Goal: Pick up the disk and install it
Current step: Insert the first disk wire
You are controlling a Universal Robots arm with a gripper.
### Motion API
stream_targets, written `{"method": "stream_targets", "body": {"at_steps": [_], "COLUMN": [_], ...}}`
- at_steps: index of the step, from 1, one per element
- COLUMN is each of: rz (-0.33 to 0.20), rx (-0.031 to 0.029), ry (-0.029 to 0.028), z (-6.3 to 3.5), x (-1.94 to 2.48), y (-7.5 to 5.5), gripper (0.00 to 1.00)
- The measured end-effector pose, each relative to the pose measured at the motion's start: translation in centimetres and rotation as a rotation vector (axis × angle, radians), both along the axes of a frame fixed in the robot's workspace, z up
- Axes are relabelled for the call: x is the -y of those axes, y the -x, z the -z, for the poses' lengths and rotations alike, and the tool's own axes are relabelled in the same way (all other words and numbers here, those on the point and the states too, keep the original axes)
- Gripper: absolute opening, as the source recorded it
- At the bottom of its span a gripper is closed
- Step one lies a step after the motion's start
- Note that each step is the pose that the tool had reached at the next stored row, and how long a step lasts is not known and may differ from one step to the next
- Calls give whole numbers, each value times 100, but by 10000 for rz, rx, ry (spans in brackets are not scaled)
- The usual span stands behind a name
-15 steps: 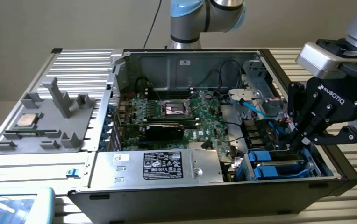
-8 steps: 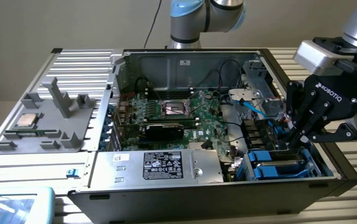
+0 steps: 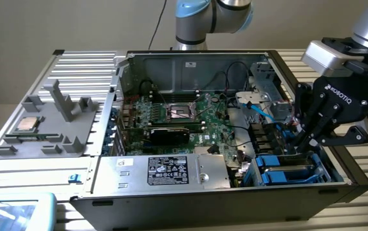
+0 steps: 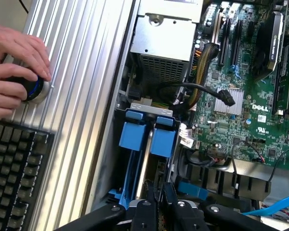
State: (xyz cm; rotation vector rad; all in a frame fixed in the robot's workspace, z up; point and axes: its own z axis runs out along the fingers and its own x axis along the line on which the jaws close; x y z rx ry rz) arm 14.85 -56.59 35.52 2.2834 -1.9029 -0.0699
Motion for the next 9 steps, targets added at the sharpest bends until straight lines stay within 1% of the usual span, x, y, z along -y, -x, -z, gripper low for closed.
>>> {"method": "stream_targets", "body": {"at_steps": [2,3,4,5,7,8,9], "rz": [5,5,5,4,7,10,15], "rx": [0,1,1,1,2,2,2], "ry": [11,29,63,110,225,269,288], "z": [1,3,6,9,15,18,19], "x": [-18,-27,-36,-43,-52,-56,-61], "y": [4,7,9,11,14,16,17], "gripper": [16,16,16,16,16,16,16]}}
